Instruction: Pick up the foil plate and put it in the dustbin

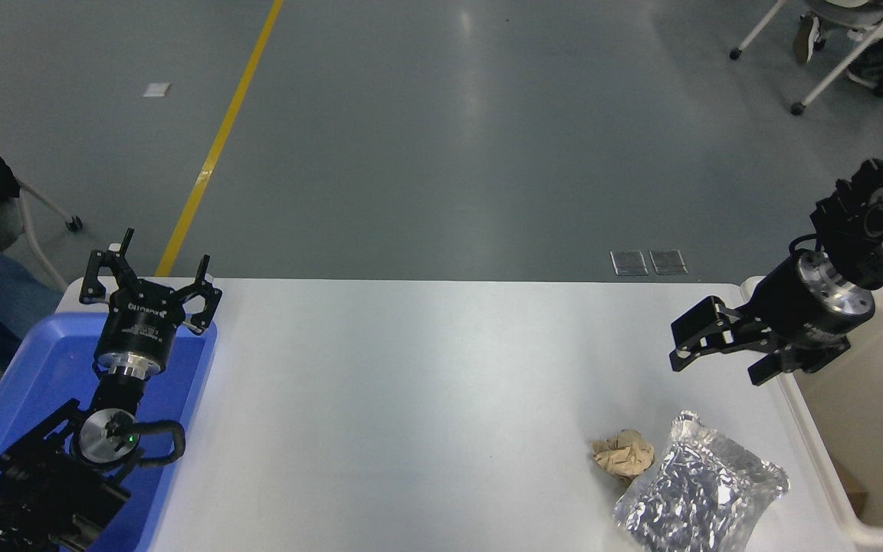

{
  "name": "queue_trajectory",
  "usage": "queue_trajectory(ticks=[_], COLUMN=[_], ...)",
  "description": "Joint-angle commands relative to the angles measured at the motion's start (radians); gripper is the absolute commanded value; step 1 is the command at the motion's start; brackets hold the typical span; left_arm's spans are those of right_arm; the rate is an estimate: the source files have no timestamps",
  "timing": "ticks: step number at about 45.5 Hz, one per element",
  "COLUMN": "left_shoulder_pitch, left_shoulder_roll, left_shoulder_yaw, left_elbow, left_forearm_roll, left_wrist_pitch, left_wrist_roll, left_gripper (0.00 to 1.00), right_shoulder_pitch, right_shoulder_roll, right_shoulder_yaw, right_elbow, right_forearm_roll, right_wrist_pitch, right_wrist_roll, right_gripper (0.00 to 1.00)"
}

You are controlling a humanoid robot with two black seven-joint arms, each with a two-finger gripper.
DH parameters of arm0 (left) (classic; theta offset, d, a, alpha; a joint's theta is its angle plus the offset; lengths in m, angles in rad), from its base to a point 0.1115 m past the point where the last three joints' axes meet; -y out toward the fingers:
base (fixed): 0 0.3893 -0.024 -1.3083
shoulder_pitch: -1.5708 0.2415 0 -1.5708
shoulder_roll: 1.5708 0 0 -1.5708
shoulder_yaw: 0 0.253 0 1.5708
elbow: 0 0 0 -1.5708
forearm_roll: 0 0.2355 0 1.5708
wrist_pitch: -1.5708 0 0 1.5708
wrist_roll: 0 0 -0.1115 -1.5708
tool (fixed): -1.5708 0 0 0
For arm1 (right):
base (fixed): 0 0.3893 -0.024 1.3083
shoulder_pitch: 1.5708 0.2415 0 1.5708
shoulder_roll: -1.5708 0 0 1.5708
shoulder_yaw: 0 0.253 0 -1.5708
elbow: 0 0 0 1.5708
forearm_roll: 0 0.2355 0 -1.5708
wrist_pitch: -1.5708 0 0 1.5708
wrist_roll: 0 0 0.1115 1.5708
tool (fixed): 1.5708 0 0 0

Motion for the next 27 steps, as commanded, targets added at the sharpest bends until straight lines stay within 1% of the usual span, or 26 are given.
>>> queue_trajectory(ticks=[1, 4, 8, 12, 17, 27], left_shoulder_pitch=[0.000, 0.000, 0.000, 0.000, 0.000, 0.000], left_shoulder_roll=[0.002, 0.000, 0.000, 0.000, 0.000, 0.000], left_shoulder_yaw=[0.000, 0.000, 0.000, 0.000, 0.000, 0.001], left_elbow=[0.000, 0.000, -0.001, -0.001, 0.000, -0.001], left_forearm_roll=[0.000, 0.001, 0.001, 0.001, 0.001, 0.001], left_wrist_pitch=[0.000, 0.000, 0.000, 0.000, -0.002, -0.002], left_wrist_roll=[0.001, 0.001, 0.001, 0.001, 0.001, 0.001], left_gripper=[1.00, 1.00, 1.00, 1.00, 1.00, 1.00], right_shoulder_pitch=[-0.226, -0.304, -0.422, -0.527, -0.611, -0.766], right_shoulder_roll=[-0.178, -0.204, -0.211, -0.204, -0.187, -0.145], right_shoulder_yaw=[0.045, 0.097, 0.199, 0.285, 0.360, 0.450], right_elbow=[-0.063, -0.080, -0.123, -0.180, -0.209, -0.287], right_forearm_roll=[-0.075, -0.075, -0.075, -0.075, -0.072, -0.075], right_wrist_pitch=[-0.058, -0.072, -0.094, -0.100, -0.107, -0.153], right_wrist_roll=[-0.022, -0.022, -0.023, -0.026, -0.045, -0.046], right_gripper=[1.00, 1.00, 1.00, 1.00, 1.00, 1.00])
